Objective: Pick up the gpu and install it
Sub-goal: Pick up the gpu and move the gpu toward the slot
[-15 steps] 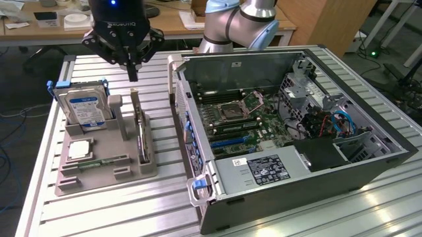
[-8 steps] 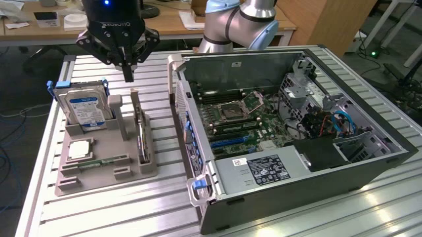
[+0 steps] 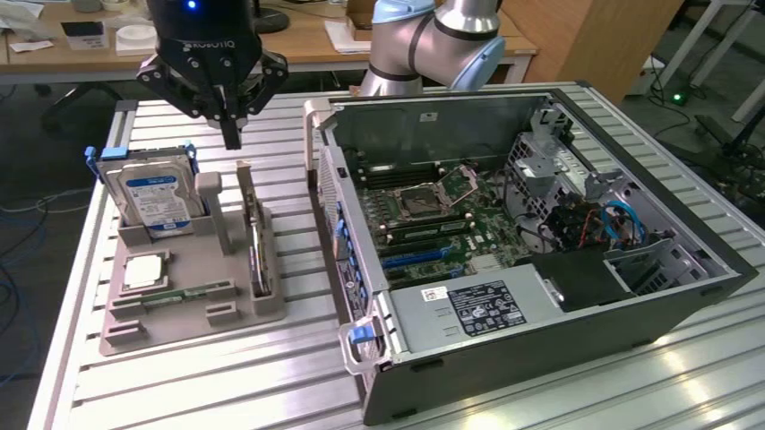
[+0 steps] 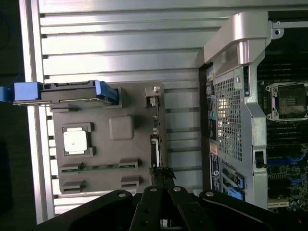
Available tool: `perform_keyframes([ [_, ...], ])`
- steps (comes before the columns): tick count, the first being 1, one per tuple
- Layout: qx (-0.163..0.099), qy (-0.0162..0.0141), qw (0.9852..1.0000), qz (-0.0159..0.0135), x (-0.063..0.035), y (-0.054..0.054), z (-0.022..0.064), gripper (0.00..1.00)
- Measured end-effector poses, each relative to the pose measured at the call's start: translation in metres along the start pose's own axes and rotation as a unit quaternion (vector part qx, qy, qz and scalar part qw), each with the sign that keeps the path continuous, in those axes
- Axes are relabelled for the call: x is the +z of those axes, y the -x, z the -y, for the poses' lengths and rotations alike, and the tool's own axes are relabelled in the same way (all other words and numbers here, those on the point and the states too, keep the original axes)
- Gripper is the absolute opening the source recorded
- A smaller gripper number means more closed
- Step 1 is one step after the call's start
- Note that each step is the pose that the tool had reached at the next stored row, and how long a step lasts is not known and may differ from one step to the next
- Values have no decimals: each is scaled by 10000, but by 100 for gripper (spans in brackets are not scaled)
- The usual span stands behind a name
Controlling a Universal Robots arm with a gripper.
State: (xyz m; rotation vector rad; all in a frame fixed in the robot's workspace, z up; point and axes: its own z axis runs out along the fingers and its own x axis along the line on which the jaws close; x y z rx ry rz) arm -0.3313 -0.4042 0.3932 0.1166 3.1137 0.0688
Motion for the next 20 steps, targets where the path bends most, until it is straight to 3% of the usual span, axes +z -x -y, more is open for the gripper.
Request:
perform_keyframes([
  [12, 0, 0, 10000, 0, 0, 0, 7, 11],
  [15, 0, 0, 10000, 0, 0, 0, 8, 29],
  [16, 0, 0, 10000, 0, 0, 1, 8, 29],
  [18, 0, 0, 10000, 0, -1, 1, 9, 41],
  [20, 0, 0, 10000, 0, 0, 1, 10, 47],
])
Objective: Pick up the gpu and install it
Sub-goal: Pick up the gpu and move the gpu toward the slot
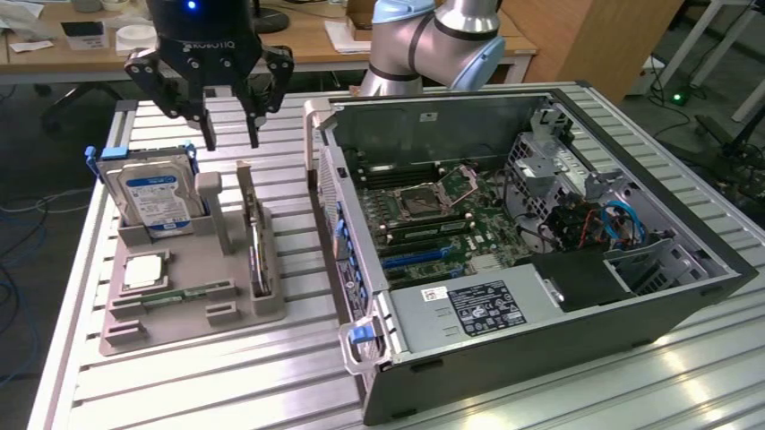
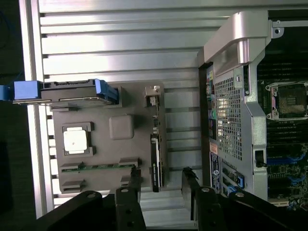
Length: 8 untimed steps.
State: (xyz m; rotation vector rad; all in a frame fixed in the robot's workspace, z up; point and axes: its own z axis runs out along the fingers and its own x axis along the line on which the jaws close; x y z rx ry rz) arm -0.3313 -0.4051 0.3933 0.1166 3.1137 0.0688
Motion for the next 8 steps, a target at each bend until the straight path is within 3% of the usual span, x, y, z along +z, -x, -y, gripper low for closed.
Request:
perform_keyframes([
  [1, 0, 0, 10000, 0, 0, 0, 0, 53],
  [3, -27, -3, 10000, -1, 0, 0, 1, 53],
  [4, -81, -2, 10000, -4, 0, -1, 0, 59],
  [8, -297, 0, 9996, -14, 4, 0, 2, 59],
])
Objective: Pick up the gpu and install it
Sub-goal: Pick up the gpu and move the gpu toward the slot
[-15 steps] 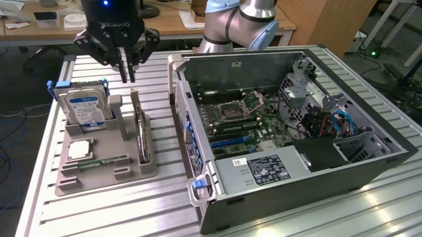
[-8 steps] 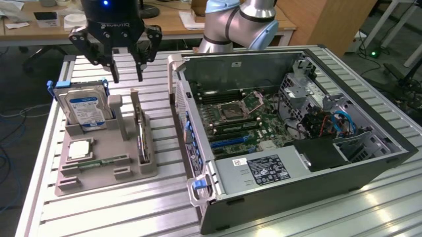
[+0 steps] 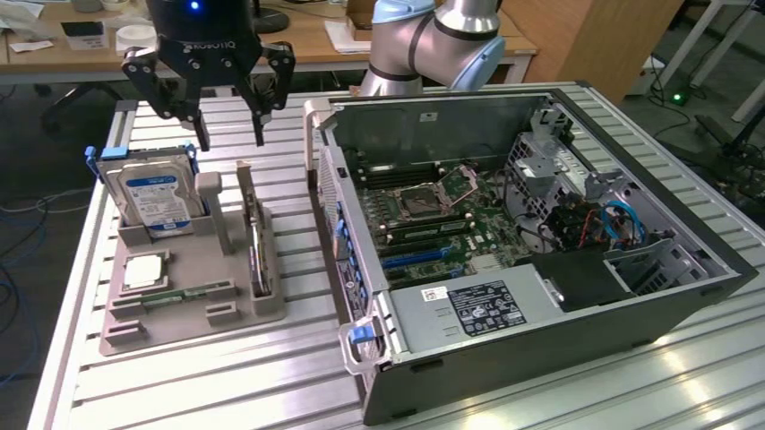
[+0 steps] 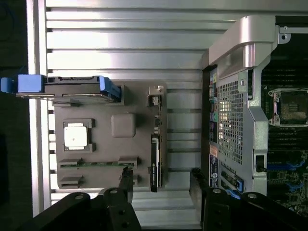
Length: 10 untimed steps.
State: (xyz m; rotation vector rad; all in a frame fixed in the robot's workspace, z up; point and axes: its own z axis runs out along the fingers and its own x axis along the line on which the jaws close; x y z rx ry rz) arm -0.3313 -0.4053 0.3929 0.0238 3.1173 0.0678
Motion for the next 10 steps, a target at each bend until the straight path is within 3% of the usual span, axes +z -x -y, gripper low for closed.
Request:
perform_keyframes([
  [10, -105, -10, 9999, -3, 13, 1, 78, 59],
])
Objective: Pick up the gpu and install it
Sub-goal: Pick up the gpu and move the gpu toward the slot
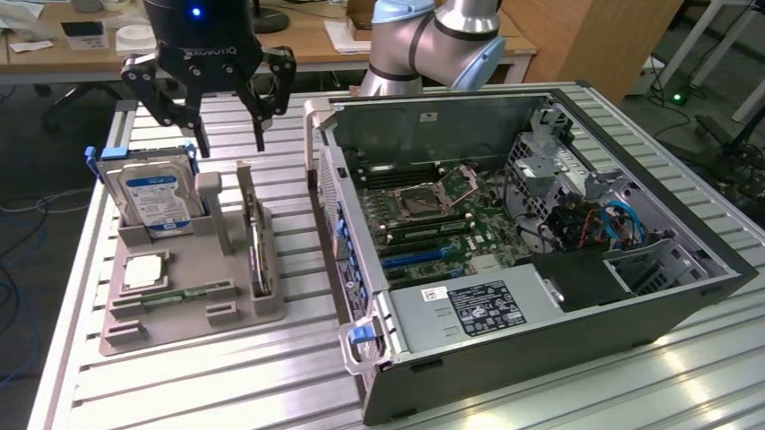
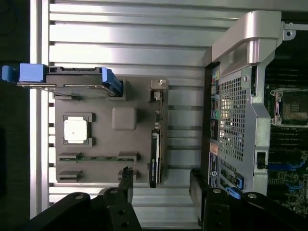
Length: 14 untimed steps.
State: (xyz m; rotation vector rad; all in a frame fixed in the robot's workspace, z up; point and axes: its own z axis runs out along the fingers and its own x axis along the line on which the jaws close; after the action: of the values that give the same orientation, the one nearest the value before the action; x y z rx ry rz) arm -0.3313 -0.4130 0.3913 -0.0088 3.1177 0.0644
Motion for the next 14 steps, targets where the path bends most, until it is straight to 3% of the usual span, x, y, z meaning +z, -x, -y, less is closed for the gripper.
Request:
perform_keyframes([
  [14, -1, -3, 10000, 0, 84, -2, 5, 59],
])
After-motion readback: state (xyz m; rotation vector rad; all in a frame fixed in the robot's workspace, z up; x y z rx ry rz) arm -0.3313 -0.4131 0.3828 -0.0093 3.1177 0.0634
